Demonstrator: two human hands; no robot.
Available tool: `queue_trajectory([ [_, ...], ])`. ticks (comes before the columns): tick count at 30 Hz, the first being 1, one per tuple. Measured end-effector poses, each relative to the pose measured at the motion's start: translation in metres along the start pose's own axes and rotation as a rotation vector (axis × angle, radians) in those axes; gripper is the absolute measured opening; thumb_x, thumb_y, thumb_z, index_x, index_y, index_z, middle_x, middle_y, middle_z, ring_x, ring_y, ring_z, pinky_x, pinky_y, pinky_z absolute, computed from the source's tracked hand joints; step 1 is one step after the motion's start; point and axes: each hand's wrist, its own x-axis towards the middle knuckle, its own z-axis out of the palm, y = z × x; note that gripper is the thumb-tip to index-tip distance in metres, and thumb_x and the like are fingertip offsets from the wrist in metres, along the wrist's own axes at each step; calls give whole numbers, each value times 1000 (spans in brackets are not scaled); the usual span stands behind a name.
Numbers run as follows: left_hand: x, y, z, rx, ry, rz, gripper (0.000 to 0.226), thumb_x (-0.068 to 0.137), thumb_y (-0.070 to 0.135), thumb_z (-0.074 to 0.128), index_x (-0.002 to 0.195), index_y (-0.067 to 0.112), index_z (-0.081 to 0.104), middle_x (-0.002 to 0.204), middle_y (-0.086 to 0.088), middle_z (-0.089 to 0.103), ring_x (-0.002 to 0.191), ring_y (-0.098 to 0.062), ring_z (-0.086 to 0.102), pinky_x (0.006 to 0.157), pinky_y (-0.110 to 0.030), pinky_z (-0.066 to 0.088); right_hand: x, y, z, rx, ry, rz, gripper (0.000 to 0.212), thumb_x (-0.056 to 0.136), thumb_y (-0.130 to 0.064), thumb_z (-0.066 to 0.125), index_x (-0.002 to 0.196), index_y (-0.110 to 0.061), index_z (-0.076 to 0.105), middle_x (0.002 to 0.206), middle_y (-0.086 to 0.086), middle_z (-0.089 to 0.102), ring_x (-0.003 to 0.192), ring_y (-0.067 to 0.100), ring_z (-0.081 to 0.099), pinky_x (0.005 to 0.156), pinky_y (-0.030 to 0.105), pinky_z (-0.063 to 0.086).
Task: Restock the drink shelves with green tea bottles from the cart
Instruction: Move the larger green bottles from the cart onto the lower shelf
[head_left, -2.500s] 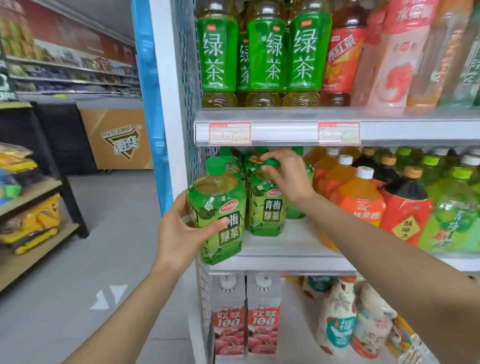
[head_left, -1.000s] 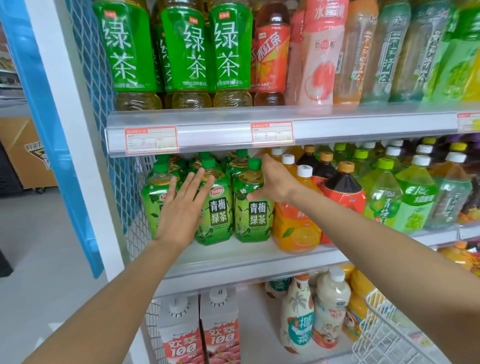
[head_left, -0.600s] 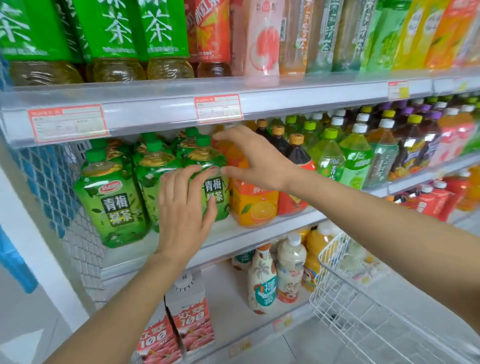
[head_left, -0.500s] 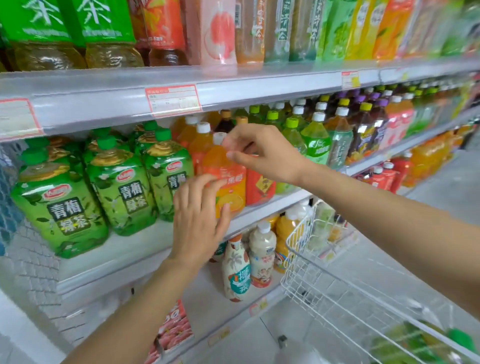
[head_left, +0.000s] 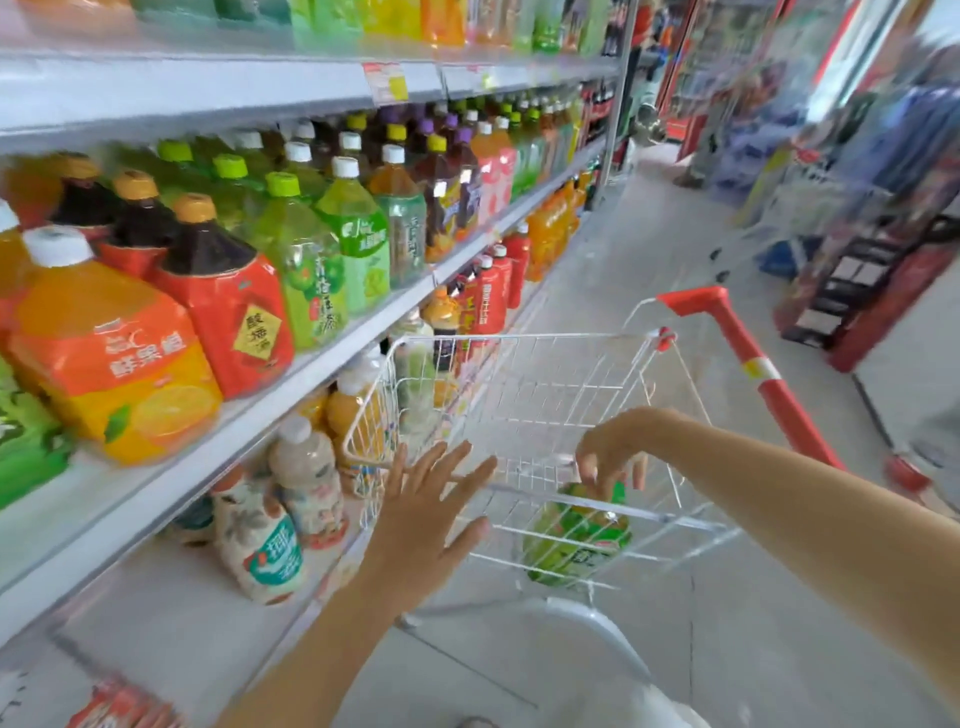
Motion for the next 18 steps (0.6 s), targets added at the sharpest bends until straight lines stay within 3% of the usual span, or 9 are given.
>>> queue_trajectory([
  [4,0,1,3,-20,30,7,51,100,55,23,149,42,25,153,7,35,144,-17,26,118,-53,6,1,8,14,67,14,2,33,78,2,74,102,-10,54,110,18,56,56,19,66,48,23,57],
  [7,0,0,4,-43,41,5,50,100,55,20,149,44,24,153,8,35,145,-16,23,118,-53,7,2,10,12,128,44,-34,32,77,4,73,101,-7,57,116,26,60,68,28,68,58,29,61],
  [10,-1,-1,3,-43,28,11,50,100,55,20,149,46,20,155,9,31,147,-14,19,119,-52,5,-1,6,6,187,122,-110,30,79,-3,75,102,-9,58,113,28,65,71,24,68,69,30,61],
  [13,0,-3,1,-75,25,29,49,100,54,24,149,47,19,156,11,28,148,-12,16,119,-52,4,-11,-2,-7,224,212,-171,32,77,-7,77,104,-10,61,112,22,65,81,27,68,61,21,58],
  [18,1,-2,-6,-129,20,15,55,96,64,14,149,47,19,158,16,20,148,-4,4,120,-46,-5,-52,-17,-36,214,378,-256,23,80,-23,75,100,-20,63,106,9,67,82,17,66,64,19,48],
])
